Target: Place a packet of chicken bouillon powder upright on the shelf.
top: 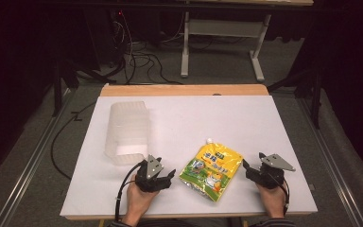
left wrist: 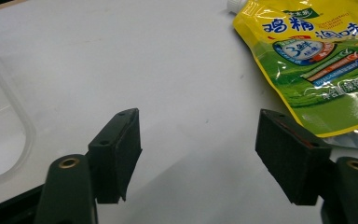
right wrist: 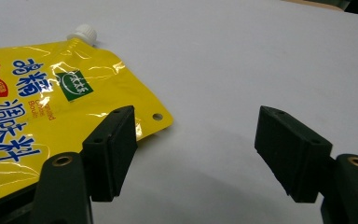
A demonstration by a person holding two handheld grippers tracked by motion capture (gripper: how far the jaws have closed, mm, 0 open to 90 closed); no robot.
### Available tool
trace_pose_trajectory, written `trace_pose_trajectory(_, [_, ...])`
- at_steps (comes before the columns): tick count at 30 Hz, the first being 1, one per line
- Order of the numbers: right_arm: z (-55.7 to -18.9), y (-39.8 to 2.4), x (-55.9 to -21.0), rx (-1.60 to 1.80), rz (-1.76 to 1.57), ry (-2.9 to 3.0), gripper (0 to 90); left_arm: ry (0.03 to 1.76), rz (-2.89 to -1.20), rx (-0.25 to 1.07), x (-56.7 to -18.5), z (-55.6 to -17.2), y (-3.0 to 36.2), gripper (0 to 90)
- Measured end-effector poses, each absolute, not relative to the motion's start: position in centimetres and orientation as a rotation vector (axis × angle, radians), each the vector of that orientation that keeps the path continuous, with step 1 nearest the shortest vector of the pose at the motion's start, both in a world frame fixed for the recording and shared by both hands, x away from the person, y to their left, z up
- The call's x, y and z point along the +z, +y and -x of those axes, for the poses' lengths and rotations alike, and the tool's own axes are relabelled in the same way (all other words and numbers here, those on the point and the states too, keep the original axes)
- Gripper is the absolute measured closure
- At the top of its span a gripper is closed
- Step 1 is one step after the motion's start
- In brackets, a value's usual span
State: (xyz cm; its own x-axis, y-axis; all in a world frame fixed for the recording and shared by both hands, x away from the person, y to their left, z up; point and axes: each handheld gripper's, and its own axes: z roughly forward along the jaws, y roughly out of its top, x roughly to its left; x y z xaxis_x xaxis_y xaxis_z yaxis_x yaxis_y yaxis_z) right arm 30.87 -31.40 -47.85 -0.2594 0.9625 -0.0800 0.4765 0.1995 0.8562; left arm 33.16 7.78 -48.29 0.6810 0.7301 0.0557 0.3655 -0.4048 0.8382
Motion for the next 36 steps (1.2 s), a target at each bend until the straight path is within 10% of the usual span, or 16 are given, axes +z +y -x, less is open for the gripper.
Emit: trace_pose_trajectory(36, [-30.9,-31.3,-47.8,0.963,-1.347,1.839,28.5,0.819,-2.054,0.392,-44.9,-35.2,5.1,22.0])
